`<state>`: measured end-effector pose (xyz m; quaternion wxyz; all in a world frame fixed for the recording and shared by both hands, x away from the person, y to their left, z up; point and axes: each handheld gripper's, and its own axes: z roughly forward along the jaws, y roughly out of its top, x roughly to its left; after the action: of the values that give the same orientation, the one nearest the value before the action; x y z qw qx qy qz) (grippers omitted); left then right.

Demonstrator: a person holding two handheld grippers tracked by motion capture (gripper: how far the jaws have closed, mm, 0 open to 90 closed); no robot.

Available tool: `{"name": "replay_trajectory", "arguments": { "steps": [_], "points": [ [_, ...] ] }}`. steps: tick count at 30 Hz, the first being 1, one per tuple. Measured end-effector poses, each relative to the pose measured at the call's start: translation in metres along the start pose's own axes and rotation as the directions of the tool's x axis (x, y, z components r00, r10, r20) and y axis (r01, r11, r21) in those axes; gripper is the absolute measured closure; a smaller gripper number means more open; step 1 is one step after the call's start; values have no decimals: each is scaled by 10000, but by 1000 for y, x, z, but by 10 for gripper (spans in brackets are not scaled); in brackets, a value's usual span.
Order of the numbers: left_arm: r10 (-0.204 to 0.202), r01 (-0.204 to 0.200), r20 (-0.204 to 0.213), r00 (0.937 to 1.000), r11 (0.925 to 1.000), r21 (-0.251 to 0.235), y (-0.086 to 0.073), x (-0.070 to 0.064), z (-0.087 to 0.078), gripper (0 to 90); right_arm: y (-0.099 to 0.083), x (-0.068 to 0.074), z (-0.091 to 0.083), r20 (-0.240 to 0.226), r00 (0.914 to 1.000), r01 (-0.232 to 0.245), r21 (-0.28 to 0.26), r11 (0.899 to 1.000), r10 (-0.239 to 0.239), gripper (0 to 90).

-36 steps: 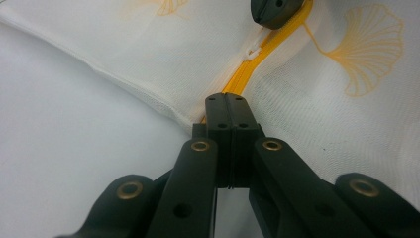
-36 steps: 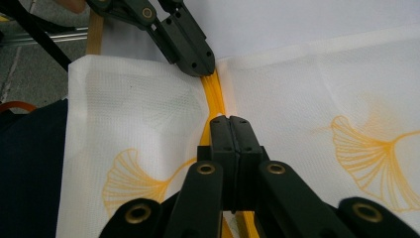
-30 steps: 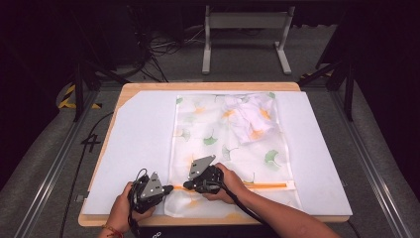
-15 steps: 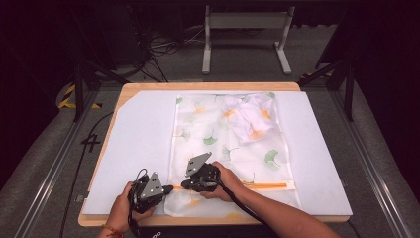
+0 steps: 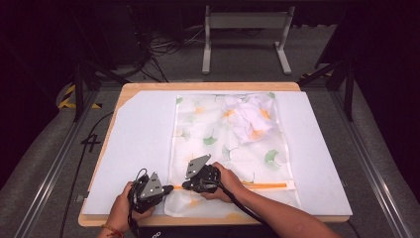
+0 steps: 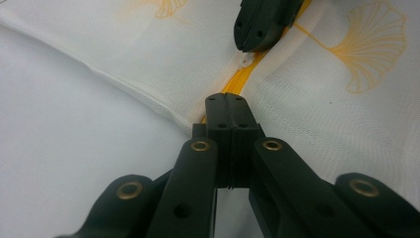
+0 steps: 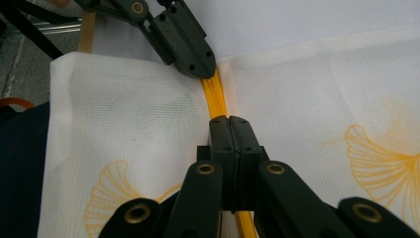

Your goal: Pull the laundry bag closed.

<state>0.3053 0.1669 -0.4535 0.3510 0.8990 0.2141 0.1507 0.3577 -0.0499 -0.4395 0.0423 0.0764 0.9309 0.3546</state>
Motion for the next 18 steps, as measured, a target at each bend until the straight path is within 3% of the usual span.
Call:
{"name": "replay_trajectory", "arguments": {
  "steps": [7,18],
  "points": [
    [-12,12,38,10000,10000,-5,0,0,0,900,-3,5,-5,267,9995,171,30,9998,-172,900],
    [-29,30,59,10000,10000,-36,0,1,0,900,-13,3,-22,470,9989,23,-15,10000,-22,900]
  ]
}}
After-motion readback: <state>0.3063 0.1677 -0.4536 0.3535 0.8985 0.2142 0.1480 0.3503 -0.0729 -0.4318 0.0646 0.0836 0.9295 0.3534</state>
